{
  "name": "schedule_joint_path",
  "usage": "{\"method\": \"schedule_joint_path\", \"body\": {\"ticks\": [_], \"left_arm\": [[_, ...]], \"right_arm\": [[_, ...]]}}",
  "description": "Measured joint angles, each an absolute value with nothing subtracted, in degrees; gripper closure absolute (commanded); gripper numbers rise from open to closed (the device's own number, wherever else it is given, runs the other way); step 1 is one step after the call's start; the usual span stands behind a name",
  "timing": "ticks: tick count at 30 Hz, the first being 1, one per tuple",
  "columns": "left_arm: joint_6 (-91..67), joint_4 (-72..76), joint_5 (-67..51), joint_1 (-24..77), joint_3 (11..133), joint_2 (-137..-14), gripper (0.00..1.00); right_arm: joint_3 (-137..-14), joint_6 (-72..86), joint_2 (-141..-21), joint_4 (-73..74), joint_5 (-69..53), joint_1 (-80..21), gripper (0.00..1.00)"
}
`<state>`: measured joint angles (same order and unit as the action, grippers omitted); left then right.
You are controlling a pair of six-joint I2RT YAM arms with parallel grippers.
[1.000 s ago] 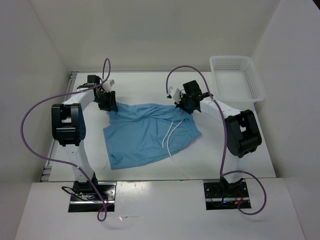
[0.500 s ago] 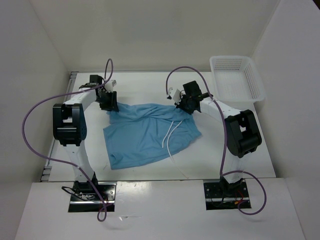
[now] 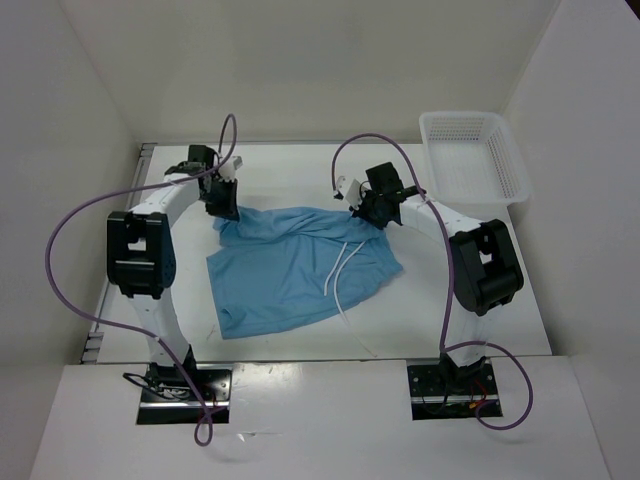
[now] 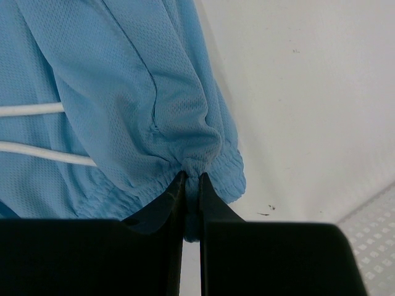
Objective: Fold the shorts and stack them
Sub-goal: Fold the shorts
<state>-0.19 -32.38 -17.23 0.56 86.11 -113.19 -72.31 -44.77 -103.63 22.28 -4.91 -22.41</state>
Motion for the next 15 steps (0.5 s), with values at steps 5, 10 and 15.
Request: {"method": "schedule_joint_path", "body": {"ticks": [5, 10, 15], "left_arm": [[-0.25, -33.15, -14.28, 5.43, 81.71, -108.75, 0.46], [-0.21, -33.71, -14.17, 8.49, 78.28, -108.6, 0.43], [-0.21, -32.67, -12.78, 7.99, 78.22, -108.66, 0.43]], "right_arm": [[-71.83, -45.01, -103.63, 22.17, -4.93, -22.41, 1.0], [-71.68, -45.15, -103.63, 22.15, -4.93, -22.41, 1.0], [-71.66, -45.32, -103.63, 22.15, -4.93, -22.41, 1.0]]}}
